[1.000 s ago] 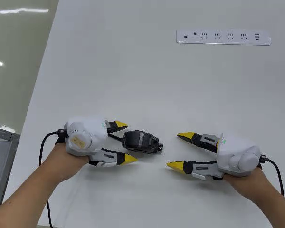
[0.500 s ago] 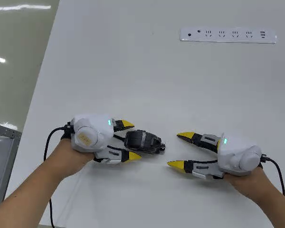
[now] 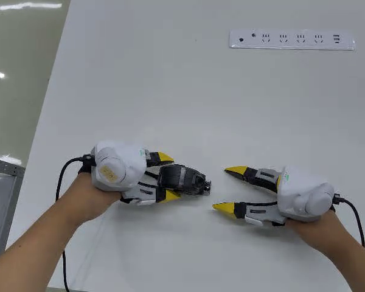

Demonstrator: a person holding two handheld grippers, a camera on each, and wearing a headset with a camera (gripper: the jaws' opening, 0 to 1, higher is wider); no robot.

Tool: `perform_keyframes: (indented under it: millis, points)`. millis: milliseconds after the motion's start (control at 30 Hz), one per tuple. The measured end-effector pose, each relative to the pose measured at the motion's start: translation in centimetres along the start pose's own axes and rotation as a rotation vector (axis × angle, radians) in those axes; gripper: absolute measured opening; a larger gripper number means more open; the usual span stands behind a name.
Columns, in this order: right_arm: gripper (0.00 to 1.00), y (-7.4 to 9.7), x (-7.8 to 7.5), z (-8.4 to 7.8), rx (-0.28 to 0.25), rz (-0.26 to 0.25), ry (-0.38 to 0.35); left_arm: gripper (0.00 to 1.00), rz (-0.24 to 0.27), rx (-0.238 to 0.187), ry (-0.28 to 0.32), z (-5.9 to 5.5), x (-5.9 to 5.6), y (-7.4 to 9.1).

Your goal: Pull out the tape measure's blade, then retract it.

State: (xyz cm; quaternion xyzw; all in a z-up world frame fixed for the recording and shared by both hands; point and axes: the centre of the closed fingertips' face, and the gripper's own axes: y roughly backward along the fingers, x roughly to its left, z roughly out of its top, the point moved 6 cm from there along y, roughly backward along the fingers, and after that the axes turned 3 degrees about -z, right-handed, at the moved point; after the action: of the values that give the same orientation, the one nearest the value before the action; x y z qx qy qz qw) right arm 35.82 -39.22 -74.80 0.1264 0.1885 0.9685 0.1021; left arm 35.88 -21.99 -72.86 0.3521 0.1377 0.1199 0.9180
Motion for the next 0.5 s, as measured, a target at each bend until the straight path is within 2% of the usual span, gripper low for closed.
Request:
perform_keyframes:
  millis: [200,500]
  points:
    - [0.5,-0.09,-0.06,0.12,-0.002,0.002,-0.006,0.35,-0.022,0.001,-0.01,0.04,-0.28,-0.09]
    - [0.49,-0.11,-0.12,0.2,-0.004,0.002,-0.008,0.34,-0.022,0.001,-0.016,0.09,-0.21,-0.07]
